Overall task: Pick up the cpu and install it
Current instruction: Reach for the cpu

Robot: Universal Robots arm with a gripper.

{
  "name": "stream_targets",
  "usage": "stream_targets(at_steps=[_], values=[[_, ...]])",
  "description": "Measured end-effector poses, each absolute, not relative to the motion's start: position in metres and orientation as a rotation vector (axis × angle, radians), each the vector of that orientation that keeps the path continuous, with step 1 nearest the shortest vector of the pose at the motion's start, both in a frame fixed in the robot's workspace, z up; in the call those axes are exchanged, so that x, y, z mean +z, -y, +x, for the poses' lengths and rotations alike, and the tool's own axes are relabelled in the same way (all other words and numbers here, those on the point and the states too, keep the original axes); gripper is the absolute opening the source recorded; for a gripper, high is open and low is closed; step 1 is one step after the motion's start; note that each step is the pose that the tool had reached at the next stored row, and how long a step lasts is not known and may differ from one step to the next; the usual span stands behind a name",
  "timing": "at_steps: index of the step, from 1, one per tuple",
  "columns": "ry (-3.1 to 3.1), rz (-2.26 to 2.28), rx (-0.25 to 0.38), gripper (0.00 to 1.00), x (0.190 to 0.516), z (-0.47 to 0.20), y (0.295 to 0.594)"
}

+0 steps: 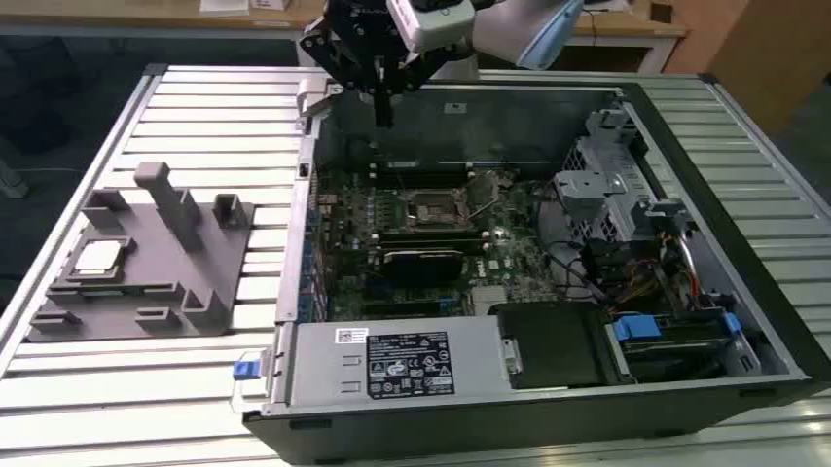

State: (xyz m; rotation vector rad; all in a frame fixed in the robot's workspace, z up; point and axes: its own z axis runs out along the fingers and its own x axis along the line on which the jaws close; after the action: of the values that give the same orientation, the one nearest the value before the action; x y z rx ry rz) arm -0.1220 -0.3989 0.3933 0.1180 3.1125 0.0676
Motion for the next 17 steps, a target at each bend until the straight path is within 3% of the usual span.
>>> stream_targets(at_steps=[17], values=[[-3.112, 0.118, 0.068, 0.11, 0.3933, -0.1281, 0.3989]])
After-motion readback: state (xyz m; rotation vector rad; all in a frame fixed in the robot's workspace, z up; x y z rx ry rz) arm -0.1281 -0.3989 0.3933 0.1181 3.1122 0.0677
